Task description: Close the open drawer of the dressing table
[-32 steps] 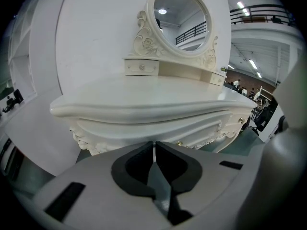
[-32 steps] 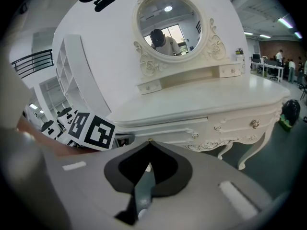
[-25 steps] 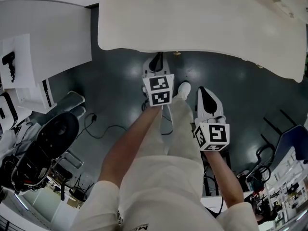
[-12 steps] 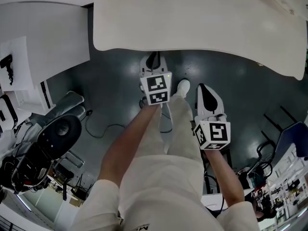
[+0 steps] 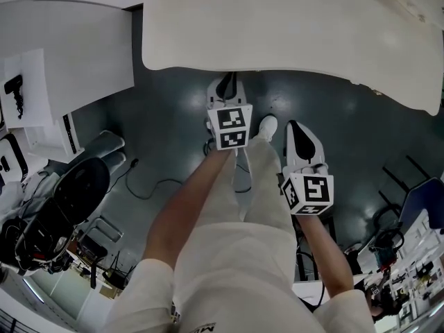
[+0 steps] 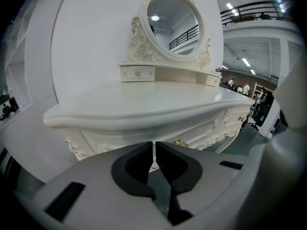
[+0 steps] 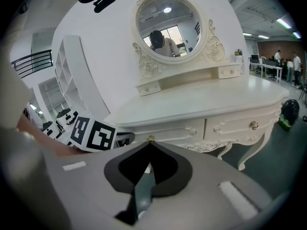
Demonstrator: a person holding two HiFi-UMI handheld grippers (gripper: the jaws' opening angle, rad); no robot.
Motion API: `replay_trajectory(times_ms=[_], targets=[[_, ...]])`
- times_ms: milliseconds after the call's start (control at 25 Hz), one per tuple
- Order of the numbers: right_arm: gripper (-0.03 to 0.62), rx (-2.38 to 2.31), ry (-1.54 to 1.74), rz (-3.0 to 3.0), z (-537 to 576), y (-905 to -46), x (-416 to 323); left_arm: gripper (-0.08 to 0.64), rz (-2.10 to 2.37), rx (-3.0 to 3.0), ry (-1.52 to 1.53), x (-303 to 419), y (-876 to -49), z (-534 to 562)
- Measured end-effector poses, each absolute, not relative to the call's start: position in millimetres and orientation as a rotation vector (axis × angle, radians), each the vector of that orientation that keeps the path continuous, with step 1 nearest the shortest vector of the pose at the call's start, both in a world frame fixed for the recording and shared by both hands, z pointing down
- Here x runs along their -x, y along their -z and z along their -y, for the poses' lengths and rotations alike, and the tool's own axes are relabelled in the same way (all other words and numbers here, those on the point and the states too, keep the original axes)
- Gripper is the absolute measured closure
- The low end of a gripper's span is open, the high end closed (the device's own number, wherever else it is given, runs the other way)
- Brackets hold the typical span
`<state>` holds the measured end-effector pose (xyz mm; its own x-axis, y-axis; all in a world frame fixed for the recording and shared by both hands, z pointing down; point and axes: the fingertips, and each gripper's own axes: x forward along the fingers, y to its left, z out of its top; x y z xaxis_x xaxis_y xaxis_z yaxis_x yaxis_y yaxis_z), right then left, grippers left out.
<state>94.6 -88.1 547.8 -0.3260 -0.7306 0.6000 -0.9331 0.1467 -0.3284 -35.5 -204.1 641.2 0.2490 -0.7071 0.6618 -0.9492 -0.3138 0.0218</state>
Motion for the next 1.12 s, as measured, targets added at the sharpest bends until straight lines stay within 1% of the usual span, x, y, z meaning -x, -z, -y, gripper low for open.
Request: replay_trajectory(times_ms=[280,600,840,1120], targets=[[0.592,-1.593,-0.872,2.146,86,-537,-99,0.537,1.428,-2.137,-0.862,28,-631,176],[0.592,-1.581,-0.855,2.18,88,-521,-71,0.551,1.341,-2.185,-0.867,45,-605,158],[0.592,-1.578,-0.804,2.211,75,-506,-81,0.551,1.349,-2.262,-0.785,28,-557,145],[0.592,-1.625,-0.778,2.214,71,-476,-67,0.551,1.356,-2.271,-0.767,47,-512,129]])
